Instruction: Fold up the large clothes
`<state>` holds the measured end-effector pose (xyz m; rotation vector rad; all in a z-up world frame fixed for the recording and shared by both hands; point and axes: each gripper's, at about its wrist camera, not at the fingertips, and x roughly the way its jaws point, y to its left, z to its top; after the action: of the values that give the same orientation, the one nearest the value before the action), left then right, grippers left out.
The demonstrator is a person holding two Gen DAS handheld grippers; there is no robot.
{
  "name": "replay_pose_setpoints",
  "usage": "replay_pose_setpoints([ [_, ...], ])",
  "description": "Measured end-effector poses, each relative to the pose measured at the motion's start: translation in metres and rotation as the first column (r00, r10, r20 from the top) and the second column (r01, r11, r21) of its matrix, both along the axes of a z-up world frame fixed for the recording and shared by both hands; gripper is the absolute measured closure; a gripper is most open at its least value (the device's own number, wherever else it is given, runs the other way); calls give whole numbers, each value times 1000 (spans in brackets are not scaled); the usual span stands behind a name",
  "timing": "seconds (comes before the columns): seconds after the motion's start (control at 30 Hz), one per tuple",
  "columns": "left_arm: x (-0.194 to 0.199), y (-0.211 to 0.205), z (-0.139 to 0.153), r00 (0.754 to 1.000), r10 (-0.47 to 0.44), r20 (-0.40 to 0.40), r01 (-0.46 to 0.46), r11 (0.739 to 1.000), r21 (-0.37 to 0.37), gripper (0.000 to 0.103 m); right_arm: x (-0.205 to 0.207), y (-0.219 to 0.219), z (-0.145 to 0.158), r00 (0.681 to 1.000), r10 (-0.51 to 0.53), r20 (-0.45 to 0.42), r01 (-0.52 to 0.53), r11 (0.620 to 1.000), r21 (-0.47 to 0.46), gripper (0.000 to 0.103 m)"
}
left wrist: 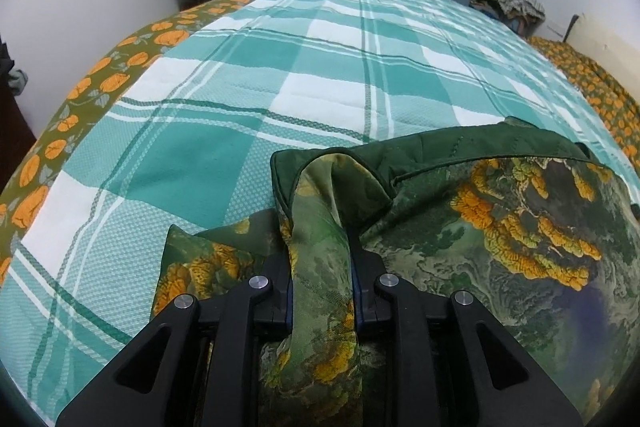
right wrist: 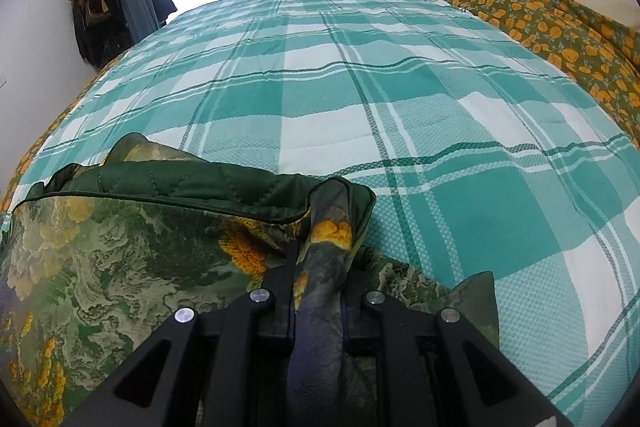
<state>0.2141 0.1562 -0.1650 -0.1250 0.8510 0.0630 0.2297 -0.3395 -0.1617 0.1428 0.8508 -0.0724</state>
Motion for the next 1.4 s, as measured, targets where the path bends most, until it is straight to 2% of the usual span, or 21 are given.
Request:
replay_pose_setpoints([
  [0.13,-1,0,3,1000,-2,-5,2,1000,-10,81,-1,-4,1,1000,1,10,-1,1000,29,86],
  [0.23,-2,-1,6,1000,10,-4,-10,1000,3,71,-2,-6,3,1000,3,14,-3,999,47,86],
  [0.4,-8,4,21,998,60,-16,-60,998,11,25,-5,-13,7,1000,-2,22,0,996,92,84],
  [0.43,-10,5,28,998,67,-19,-67,998,11,23,-5,-15,9,1000,-3,21,1,995,102,81],
  [0.47,-14,6,35,997,70,-19,-70,998,9,19,-6,-18,14,1000,-14,21,12,994,108,72],
  [0.5,-19,7,43,997,70,-16,-70,998,4,19,-9,-21,20,999,-28,27,25,993,113,65],
  [0.53,-23,7,49,998,66,-11,-66,998,-1,19,-12,-25,27,999,-37,38,32,991,127,53],
  [0.57,-28,7,57,998,59,-2,-59,998,-4,19,-14,-29,34,998,-40,51,32,989,142,48],
  [0.67,-44,-2,88,998,41,48,-41,999,-1,19,-26,-40,60,995,-35,92,18,984,177,48],
  [0.77,-55,-22,119,994,-5,113,8,1000,-27,13,-38,-45,82,991,-33,132,11,987,161,48],
  [0.83,-56,-46,135,987,-71,147,77,996,-36,10,-51,-42,101,983,-27,182,5,993,121,48],
  [0.9,-52,-83,141,974,-176,142,181,983,-29,7,-66,-33,120,972,3,233,-21,997,78,48],
  [1.0,-40,-129,128,955,-284,85,288,957,-37,7,-81,-18,132,963,64,261,-87,993,80,47],
  [1.03,-35,-144,118,949,-311,55,314,949,-42,7,-84,-12,132,963,90,255,-117,989,94,44],
  [1.13,-15,-184,86,934,-357,-19,357,934,-23,7,-89,7,114,961,182,211,-215,966,146,43],
  [1.2,2,-199,69,938,-341,-60,341,940,-8,7,-88,17,90,963,216,163,-239,961,137,43],
  [1.3,33,-205,41,952,-283,-117,283,959,-19,6,-85,18,50,977,197,82,-206,970,128,43],
  [1.4,49,-202,19,950,-267,-164,265,964,-36,1,-86,14,28,978,187,94,-199,969,148,43],
])
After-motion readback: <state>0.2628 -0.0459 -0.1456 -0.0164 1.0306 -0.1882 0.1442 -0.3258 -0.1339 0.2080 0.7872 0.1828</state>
